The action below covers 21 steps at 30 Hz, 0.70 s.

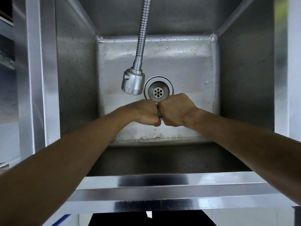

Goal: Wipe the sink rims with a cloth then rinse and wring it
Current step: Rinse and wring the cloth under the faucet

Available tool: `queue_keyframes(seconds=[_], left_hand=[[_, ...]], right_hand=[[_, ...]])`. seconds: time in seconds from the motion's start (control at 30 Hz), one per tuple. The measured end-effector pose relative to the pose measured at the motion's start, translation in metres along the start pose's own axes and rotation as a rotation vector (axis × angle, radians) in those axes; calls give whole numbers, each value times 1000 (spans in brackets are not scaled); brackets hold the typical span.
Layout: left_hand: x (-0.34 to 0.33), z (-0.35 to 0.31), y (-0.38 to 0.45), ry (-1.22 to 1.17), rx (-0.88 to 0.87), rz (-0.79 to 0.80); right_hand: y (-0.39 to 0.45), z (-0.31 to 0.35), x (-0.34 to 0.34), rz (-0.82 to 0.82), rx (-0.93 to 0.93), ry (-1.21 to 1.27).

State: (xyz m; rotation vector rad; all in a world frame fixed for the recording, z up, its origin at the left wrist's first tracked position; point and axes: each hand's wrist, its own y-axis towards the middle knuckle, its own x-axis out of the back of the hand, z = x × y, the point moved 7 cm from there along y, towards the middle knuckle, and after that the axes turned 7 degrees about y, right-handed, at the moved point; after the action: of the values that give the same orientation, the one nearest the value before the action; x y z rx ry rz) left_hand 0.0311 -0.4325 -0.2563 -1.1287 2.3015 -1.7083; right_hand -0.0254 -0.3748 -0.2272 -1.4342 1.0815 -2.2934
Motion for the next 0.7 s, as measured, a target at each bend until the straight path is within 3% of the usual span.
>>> queue_keyframes(seconds=[0.1,0.2,0.3,0.4,0.53,0.63,0.7], left_hand=[[-1,-8,-23,-162,-13,-149],[-15,-4,-47,-552,2,-97],[-14,5,-63,-837,-9,-162],[-3,5,-71,-925,-47,-274],[10,0,-76,-906,-78,-440],[-1,-6,-74,-1131,-22,-297],[-3,-8,-76,-1216,3,-310]], right_hand=[[-10,-18,-5,183,-104,339],[-37,-27,2,261,-134,716],[-53,-36,10,107,-121,1074],[-59,-47,8,-105,-171,1409],[-62,-52,-5,-290,-337,1557],[-62,-45,-14,-321,-369,1623],[-64,-39,-12,-333,-321,1642]])
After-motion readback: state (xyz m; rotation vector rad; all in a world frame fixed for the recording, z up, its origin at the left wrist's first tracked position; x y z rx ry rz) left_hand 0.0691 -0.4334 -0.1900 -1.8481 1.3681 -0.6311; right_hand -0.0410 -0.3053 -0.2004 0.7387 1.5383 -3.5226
